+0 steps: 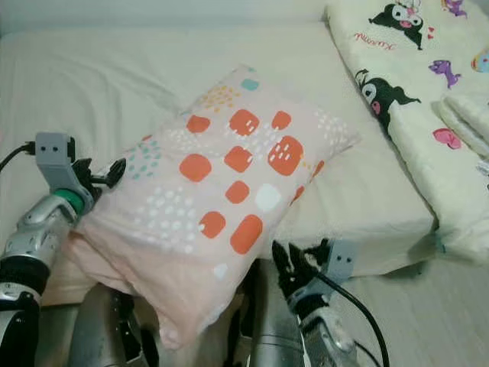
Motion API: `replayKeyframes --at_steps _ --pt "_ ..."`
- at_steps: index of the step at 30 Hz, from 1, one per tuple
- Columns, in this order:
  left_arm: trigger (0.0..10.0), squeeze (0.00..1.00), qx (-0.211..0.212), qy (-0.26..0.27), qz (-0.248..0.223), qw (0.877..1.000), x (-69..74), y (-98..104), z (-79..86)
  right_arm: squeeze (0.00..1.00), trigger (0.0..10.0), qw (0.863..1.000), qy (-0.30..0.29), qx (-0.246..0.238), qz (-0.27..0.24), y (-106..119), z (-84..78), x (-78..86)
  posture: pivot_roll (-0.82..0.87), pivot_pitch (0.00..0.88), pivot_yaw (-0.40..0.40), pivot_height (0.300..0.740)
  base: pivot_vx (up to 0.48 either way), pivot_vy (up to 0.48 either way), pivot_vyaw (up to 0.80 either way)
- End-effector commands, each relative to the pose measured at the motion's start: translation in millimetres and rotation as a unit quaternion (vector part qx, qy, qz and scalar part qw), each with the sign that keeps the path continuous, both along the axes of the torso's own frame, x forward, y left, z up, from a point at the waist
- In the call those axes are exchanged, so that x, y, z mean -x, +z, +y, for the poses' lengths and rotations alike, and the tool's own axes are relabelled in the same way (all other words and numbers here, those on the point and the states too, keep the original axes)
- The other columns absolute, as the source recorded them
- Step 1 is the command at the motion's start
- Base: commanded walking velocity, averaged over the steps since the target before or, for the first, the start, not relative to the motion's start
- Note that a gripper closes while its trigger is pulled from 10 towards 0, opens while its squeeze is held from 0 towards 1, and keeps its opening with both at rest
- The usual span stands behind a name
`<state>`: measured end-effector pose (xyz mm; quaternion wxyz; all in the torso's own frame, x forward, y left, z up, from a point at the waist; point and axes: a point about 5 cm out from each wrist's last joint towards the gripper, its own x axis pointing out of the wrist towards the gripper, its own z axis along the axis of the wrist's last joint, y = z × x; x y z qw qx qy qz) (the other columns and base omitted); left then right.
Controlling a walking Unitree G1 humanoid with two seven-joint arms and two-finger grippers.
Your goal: Clean up the room
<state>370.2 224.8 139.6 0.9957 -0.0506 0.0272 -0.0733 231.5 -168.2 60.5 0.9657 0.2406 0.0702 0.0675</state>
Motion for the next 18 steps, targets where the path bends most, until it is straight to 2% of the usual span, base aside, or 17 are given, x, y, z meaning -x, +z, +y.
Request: replayKeyframes --at_steps 1,4,6,7,10,11,13,16,17,18 --pt "10.0 0.00 -0.001 0.002 0.009 1.000 0.8 -6.2 -0.3 1.00 10.0 1.000 -0.006 -0.004 0.007 -6.0 -2.2 3.0 -0.03 0.182 0.024 0.552 0.000 0.000 0.00" --pt "10.0 0.00 -0.004 -0.003 0.012 1.000 -0.5 -9.6 -4.4 1.00 10.0 1.000 0.022 -0.010 0.020 -20.6 3.7 -6.8 -0.01 0.185 0.027 0.552 0.000 0.000 0.00" --pt "10.0 0.00 -0.003 -0.007 0.008 1.000 -2.3 -9.1 -7.4 1.00 10.0 0.998 0.043 -0.033 0.032 -29.7 8.0 -17.1 -0.01 0.196 0.028 0.552 0.000 0.000 0.00" --pt "10.0 0.00 -0.003 -0.007 0.008 1.000 -2.3 -9.1 -7.4 1.00 10.0 0.998 0.043 -0.033 0.032 -29.7 8.0 -17.1 -0.01 0.196 0.028 0.552 0.000 0.000 0.00" --pt "10.0 0.00 0.002 -0.013 0.006 1.000 -3.9 -7.7 -9.7 1.00 10.0 0.995 0.048 -0.072 0.044 -33.4 12.6 -34.3 0.01 0.209 0.027 0.552 0.000 0.000 0.00" --pt "10.0 0.00 0.002 -0.013 0.006 1.000 -3.9 -7.7 -9.7 1.00 10.0 0.995 0.048 -0.072 0.044 -33.4 12.6 -34.3 0.01 0.209 0.027 0.552 0.000 0.000 0.00" --pt "10.0 0.00 0.006 -0.026 0.021 0.999 -1.7 -15.2 -12.9 1.00 10.0 0.994 0.053 -0.076 0.054 -35.6 18.7 -45.6 0.02 0.216 0.027 0.552 0.000 0.000 0.00" --pt "10.0 0.00 0.006 -0.026 0.021 0.999 -1.7 -15.2 -12.9 1.00 10.0 0.994 0.053 -0.076 0.054 -35.6 18.7 -45.6 0.02 0.216 0.027 0.552 0.000 0.000 0.00" --pt "10.0 0.00 0.004 -0.039 0.036 0.999 0.7 -22.1 -16.2 0.71 10.0 0.993 0.064 -0.081 0.058 -36.1 24.0 -50.6 0.02 0.219 0.026 0.552 0.000 0.000 0.00" --pt "10.0 0.00 -0.002 -0.066 0.055 0.996 4.6 -31.7 -22.6 0.31 10.0 0.991 0.085 -0.090 0.058 -34.2 32.2 -55.9 0.02 0.220 0.024 0.552 0.000 0.000 0.00"
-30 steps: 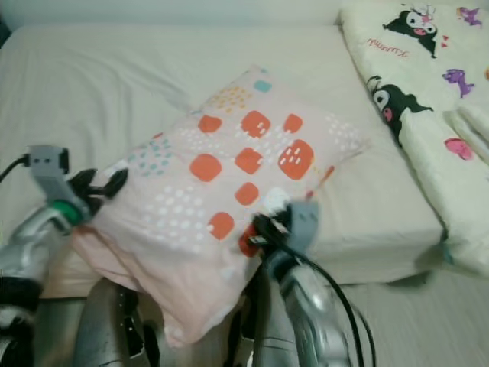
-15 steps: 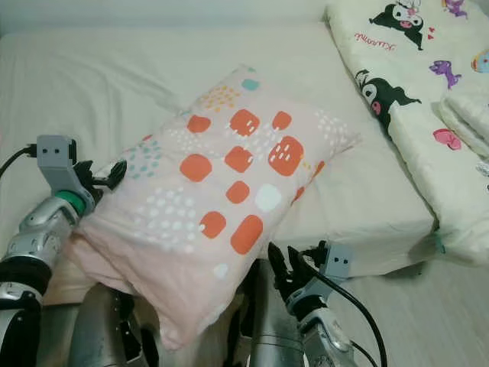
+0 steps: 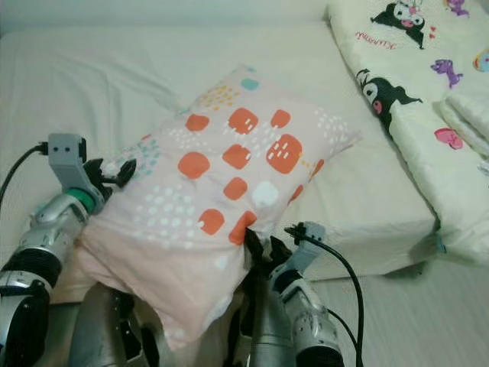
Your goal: Clean up the room
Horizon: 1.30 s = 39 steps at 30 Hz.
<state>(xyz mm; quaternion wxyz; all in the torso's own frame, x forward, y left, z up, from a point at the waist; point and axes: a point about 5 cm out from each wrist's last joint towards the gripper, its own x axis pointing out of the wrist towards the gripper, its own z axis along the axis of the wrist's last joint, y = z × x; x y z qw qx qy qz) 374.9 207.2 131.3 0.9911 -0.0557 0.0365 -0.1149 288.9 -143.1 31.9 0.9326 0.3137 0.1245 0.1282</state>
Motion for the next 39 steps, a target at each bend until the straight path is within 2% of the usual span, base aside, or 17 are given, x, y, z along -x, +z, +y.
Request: replayKeyframes --at_steps 1,2,3,8,10,11,13,14,15,16,17,19,24,25,26,27,39 --pt "10.0 0.00 -0.001 -0.054 0.069 0.996 13.2 -32.3 -11.5 0.07 10.0 0.999 0.040 -0.023 0.007 -1.9 15.8 -2.6 0.02 0.222 0.022 0.552 0.000 0.000 0.00" --pt "10.0 0.00 -0.001 -0.054 0.069 0.996 13.2 -32.3 -11.5 0.07 10.0 0.999 0.040 -0.023 0.007 -1.9 15.8 -2.6 0.02 0.222 0.022 0.552 0.000 0.000 0.00" --pt "10.0 0.00 0.004 -0.074 0.080 0.994 16.0 -37.9 -16.1 0.00 10.0 0.998 0.058 -0.035 0.000 1.1 22.4 -5.7 0.02 0.222 0.021 0.552 0.000 0.000 0.00" --pt "10.0 0.00 0.003 -0.074 0.082 0.994 17.9 -41.9 -17.4 0.00 10.0 0.994 0.090 -0.058 -0.022 7.3 32.6 -9.1 0.02 0.226 0.019 0.552 0.000 0.000 0.00" --pt "10.0 0.00 0.012 -0.025 0.064 0.998 13.9 -35.7 -8.8 0.00 10.0 0.993 0.101 -0.061 -0.029 7.9 35.0 -8.1 0.02 0.228 0.018 0.552 0.000 0.000 0.00" --pt "10.0 0.00 0.012 -0.025 0.064 0.998 13.9 -35.7 -8.8 0.00 10.0 0.993 0.101 -0.061 -0.029 7.9 35.0 -8.1 0.02 0.228 0.018 0.552 0.000 0.000 0.00" --pt "10.0 0.00 0.001 0.044 0.046 0.998 8.6 -25.7 4.5 0.00 10.0 0.993 0.100 -0.056 -0.025 3.3 32.3 -5.8 0.01 0.232 0.020 0.552 0.000 0.000 0.00" --pt "10.0 0.00 0.001 0.044 0.046 0.998 8.6 -25.7 4.5 0.00 10.0 0.993 0.100 -0.056 -0.025 3.3 32.3 -5.8 0.01 0.232 0.020 0.552 0.000 0.000 0.00" --pt "10.0 0.08 -0.003 0.081 0.042 0.996 6.0 -20.0 12.5 0.00 10.0 0.994 0.094 -0.050 -0.020 -0.3 29.0 -3.6 0.01 0.233 0.022 0.552 0.000 0.000 0.00" --pt "10.0 1.00 -0.004 0.103 0.040 0.994 4.5 -16.5 17.6 0.00 10.0 0.995 0.090 -0.046 -0.017 -2.6 26.7 -2.1 0.01 0.233 0.022 0.552 0.000 0.000 0.00" --pt "10.0 1.00 -0.004 0.103 0.040 0.994 4.5 -16.5 17.6 0.00 10.0 0.995 0.090 -0.046 -0.017 -2.6 26.7 -2.1 0.01 0.233 0.022 0.552 0.000 0.000 0.00" --pt "10.0 1.00 -0.040 0.132 0.058 0.989 3.7 -15.3 25.8 0.00 10.0 0.996 0.076 -0.041 -0.011 -7.4 20.0 1.1 0.00 0.234 0.024 0.552 0.000 0.000 0.00" --pt "10.0 1.00 -0.072 0.121 0.072 0.987 5.3 -19.6 25.9 0.00 10.0 0.997 0.072 -0.041 -0.008 -10.0 16.7 3.4 0.00 0.234 0.028 0.552 0.000 0.000 0.00" --pt "10.0 0.74 -0.080 0.108 0.077 0.988 6.7 -22.9 23.8 0.00 10.0 0.996 0.072 -0.044 -0.007 -11.0 16.3 4.3 0.00 0.234 0.032 0.552 0.000 0.000 0.00" --pt "10.0 0.74 -0.080 0.108 0.077 0.988 6.7 -22.9 23.8 0.00 10.0 0.996 0.072 -0.044 -0.007 -11.0 16.3 4.3 0.00 0.234 0.032 0.552 0.000 0.000 0.00" --pt "10.0 0.00 -0.080 0.099 0.078 0.989 7.8 -25.2 22.2 0.00 0.0 0.996 0.074 -0.049 -0.005 -11.5 16.3 4.9 0.00 0.235 0.032 0.552 0.000 0.000 0.00" --pt "10.0 0.00 -0.069 0.116 0.059 0.989 7.2 -21.1 25.0 0.00 0.0 0.996 0.077 -0.041 0.010 -11.6 14.3 -0.5 0.01 0.233 0.028 0.552 0.000 0.000 0.00"
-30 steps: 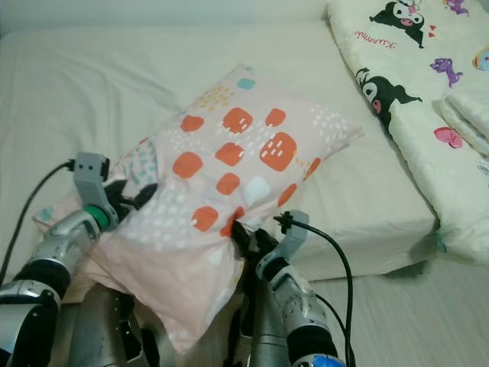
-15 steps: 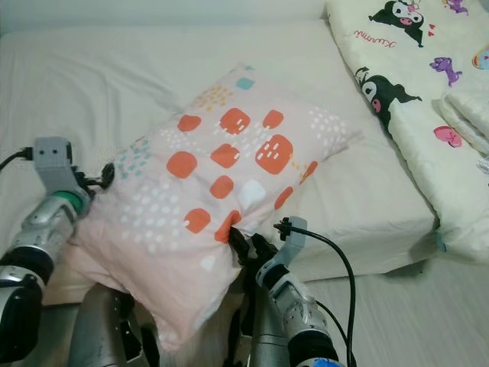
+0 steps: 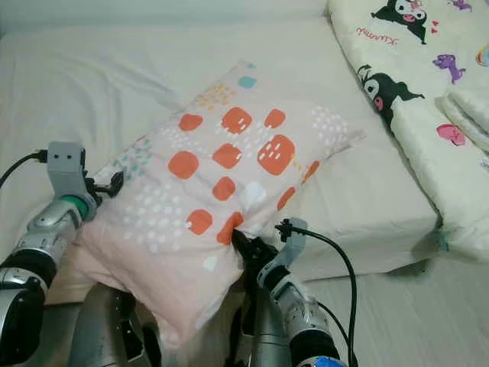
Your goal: Clean up the room
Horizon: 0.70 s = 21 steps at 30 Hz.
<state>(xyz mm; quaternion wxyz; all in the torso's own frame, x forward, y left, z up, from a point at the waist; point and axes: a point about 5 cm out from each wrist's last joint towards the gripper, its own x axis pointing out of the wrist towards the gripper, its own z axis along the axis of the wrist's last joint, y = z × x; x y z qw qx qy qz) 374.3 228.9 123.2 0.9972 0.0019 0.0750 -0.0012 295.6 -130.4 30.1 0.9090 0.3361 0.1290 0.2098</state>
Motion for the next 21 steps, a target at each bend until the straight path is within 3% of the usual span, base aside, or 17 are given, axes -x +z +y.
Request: replayKeyframes --at_steps 1,11,12,13,14,17,21 --pt "10.0 0.00 -0.001 0.008 0.021 1.000 6.7 -13.0 3.4 0.00 0.0 1.000 0.001 -0.001 0.026 -9.8 1.6 6.2 0.01 0.233 0.028 0.552 0.000 0.000 0.00" --pt "10.0 0.00 -0.004 -0.003 0.019 1.000 8.6 -17.0 -1.3 0.00 0.0 0.999 0.009 0.006 0.036 -9.7 1.3 3.7 0.00 0.230 0.034 0.552 0.000 0.000 0.00" --pt "10.0 0.00 -0.002 -0.009 0.016 1.000 9.7 -19.6 -5.7 0.00 0.0 0.996 0.023 0.066 0.047 -11.1 -0.2 2.8 0.00 0.226 0.032 0.552 0.000 0.000 0.00" --pt "10.0 0.00 -0.002 -0.009 0.016 1.000 9.7 -19.6 -5.7 0.00 0.0 0.996 0.023 0.066 0.047 -11.1 -0.2 2.8 0.00 0.226 0.032 0.552 0.000 0.000 0.00" --pt "10.0 0.00 0.000 -0.012 0.014 1.000 10.4 -21.1 -8.3 0.00 0.0 0.993 0.026 0.107 0.052 -11.7 -2.6 2.2 0.00 0.224 0.031 0.552 0.000 0.000 0.00" --pt "10.0 0.00 0.000 -0.013 0.013 1.000 10.8 -21.7 -9.0 0.00 0.0 0.992 0.023 0.114 0.052 -10.4 -5.5 2.0 0.00 0.223 0.029 0.552 0.000 0.000 0.00" --pt "10.0 0.00 -0.002 -0.015 0.012 1.000 12.0 -23.1 -9.1 0.00 0.0 0.983 0.047 0.172 0.037 0.0 -17.7 5.9 0.00 0.218 0.025 0.552 0.000 0.000 0.00"
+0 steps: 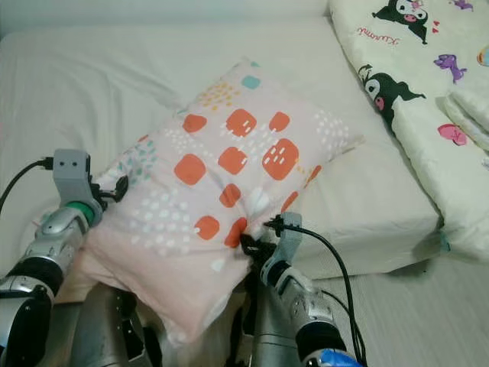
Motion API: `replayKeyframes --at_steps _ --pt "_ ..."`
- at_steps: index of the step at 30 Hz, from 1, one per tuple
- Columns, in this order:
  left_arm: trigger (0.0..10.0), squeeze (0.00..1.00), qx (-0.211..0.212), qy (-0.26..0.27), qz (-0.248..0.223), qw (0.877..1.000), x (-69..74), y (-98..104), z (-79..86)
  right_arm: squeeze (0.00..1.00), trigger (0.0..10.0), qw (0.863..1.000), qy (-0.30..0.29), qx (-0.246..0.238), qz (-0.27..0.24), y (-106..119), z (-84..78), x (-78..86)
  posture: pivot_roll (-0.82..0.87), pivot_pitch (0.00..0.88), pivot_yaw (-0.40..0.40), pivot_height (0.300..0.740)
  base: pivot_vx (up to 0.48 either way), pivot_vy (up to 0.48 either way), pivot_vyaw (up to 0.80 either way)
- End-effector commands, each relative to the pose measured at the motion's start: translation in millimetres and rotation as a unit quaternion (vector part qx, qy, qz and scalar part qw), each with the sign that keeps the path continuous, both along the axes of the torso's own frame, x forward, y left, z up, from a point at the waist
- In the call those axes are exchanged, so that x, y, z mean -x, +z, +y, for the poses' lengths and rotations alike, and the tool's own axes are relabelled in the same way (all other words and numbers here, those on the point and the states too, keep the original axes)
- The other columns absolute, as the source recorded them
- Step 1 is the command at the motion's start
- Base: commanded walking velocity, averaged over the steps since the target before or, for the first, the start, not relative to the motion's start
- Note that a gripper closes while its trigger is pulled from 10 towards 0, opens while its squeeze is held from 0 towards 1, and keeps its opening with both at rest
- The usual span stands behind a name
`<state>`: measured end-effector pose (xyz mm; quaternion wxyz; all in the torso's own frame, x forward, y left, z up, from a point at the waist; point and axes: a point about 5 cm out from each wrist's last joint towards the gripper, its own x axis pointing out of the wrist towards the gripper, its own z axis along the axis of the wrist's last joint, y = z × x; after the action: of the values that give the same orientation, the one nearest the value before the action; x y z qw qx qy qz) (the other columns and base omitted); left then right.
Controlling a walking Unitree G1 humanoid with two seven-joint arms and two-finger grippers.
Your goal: Clean up the room
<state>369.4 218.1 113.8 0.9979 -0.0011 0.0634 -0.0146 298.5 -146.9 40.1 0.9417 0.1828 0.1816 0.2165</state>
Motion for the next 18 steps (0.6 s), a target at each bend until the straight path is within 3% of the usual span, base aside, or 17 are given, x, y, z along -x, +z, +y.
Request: replayKeyframes --at_steps 1,4,6,8,9,11,17,18 --pt "10.0 0.00 -0.006 -0.002 0.023 1.000 7.1 -13.6 1.6 0.00 0.0 0.999 0.006 0.013 0.029 -10.1 -1.2 8.8 0.00 0.218 0.025 0.552 0.000 0.000 0.00" --pt "10.0 0.00 -0.004 0.004 0.015 1.000 6.9 -10.6 5.6 0.00 0.0 0.996 0.060 0.053 -0.028 29.0 -21.3 16.5 -0.01 0.213 0.030 0.552 0.000 0.000 0.00" --pt "10.0 0.00 -0.004 0.004 0.015 1.000 6.9 -10.6 5.6 0.00 0.0 0.996 0.060 0.053 -0.028 29.0 -21.3 16.5 -0.01 0.213 0.030 0.552 0.000 0.000 0.00" --pt "10.0 0.00 -0.003 0.007 0.009 1.000 5.6 -7.4 7.2 0.00 0.0 0.994 0.071 0.069 -0.052 50.5 -42.0 19.7 -0.02 0.209 0.032 0.552 0.000 0.000 0.00" --pt "10.0 0.00 -0.003 0.007 0.009 1.000 5.6 -7.4 7.2 0.00 0.0 0.994 0.071 0.069 -0.052 50.5 -42.0 19.7 -0.02 0.209 0.032 0.552 0.000 0.000 0.00" --pt "10.0 0.00 -0.002 0.010 0.000 1.000 3.2 -2.5 7.3 0.00 0.0 0.991 0.068 0.092 -0.062 65.7 -65.5 21.7 -0.02 0.205 0.034 0.552 0.000 0.000 0.00" --pt "10.0 0.00 0.006 0.017 -0.023 1.000 -1.7 9.0 8.0 0.00 0.0 0.987 0.070 0.134 -0.045 73.4 -90.3 27.4 -0.02 0.201 0.033 0.552 0.000 0.000 0.00" --pt "10.0 0.00 0.009 0.021 -0.031 0.999 -3.4 13.7 9.3 0.00 0.0 0.986 0.065 0.154 -0.031 74.6 -100.5 30.0 -0.02 0.201 0.032 0.552 0.000 0.000 0.00"
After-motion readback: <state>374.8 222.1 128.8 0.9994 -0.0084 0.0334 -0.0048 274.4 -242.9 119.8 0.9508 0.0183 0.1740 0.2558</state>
